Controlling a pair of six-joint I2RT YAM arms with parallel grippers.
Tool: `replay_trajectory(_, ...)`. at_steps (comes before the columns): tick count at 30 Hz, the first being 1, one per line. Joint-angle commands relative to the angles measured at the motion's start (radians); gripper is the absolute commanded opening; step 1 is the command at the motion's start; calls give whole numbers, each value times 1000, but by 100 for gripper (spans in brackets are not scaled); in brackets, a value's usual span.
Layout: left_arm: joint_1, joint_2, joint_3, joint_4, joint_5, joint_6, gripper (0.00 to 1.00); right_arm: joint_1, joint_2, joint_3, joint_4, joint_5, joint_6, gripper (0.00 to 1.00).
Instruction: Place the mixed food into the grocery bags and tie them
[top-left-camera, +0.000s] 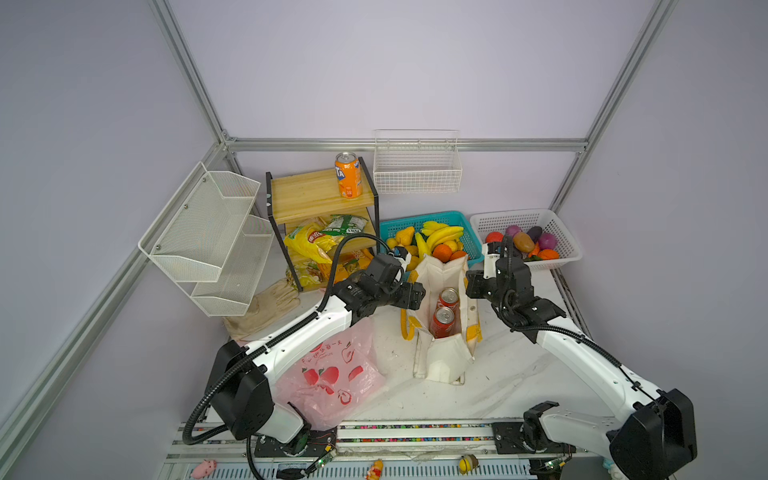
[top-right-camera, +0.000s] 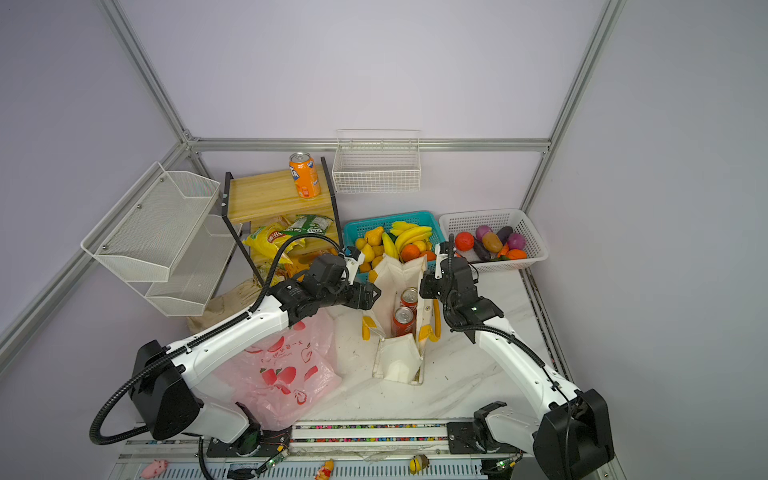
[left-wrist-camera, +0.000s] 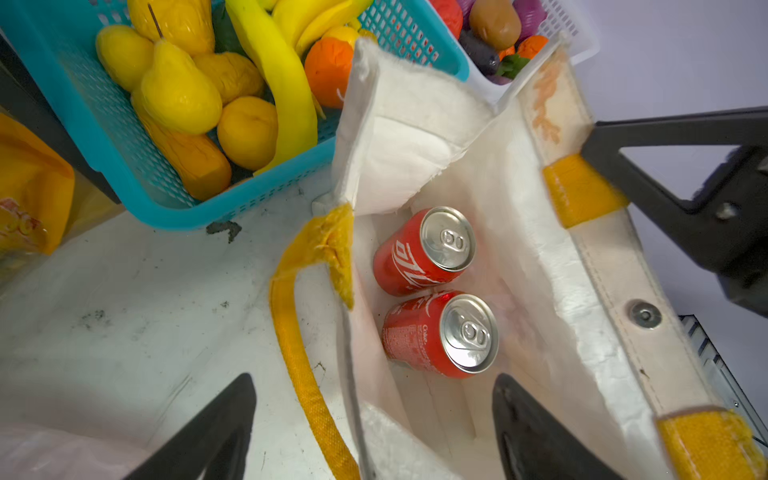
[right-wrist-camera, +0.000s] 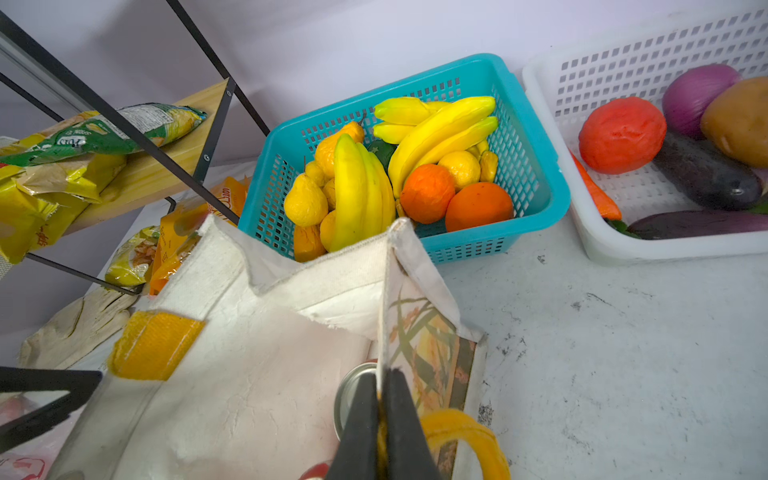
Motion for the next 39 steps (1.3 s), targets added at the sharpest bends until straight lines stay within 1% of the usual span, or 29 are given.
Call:
replay_trajectory(1, 3, 13, 18, 7, 13, 7, 79, -1, -12, -13, -11, -25, 8, 6)
replay_trajectory(3, 3, 31, 18, 6, 15, 7, 69, 0, -10, -10, -17, -25, 6, 6)
replay_trajectory(7, 3, 50, 16, 2, 69, -4, 45, -1, -6, 2, -29, -18, -8, 6)
replay_trajectory(11, 3, 29, 18, -18, 108, 15, 23, 0, 8, 27, -74, -6, -36, 5)
replay_trajectory(14, 4, 11, 45, -68, 103, 57, 11, 0, 2, 41, -117, 11, -52, 5)
replay_trajectory(17, 22, 5, 68, -98, 115, 89, 1, 0, -18, 43, -148, 15, -58, 5)
replay_trajectory(18, 31, 6, 75, -102, 125, 94, 0, 0, -22, 43, -157, 11, -59, 5)
replay_trajectory(22, 66, 33, 118, -110, 177, 132, 0, -1, -39, 47, -197, 0, -62, 5)
replay_trajectory(27, 93, 114, 248, -167, 222, 202, 0, -1, -62, 35, -210, -44, -58, 5)
replay_trajectory(33, 142, 197, 384, -244, 219, 279, 0, -1, -69, -5, -150, -123, -1, 5)
replay_trajectory(39, 187, 221, 409, -251, 241, 273, 0, -1, -42, -15, -81, -143, 25, 5)
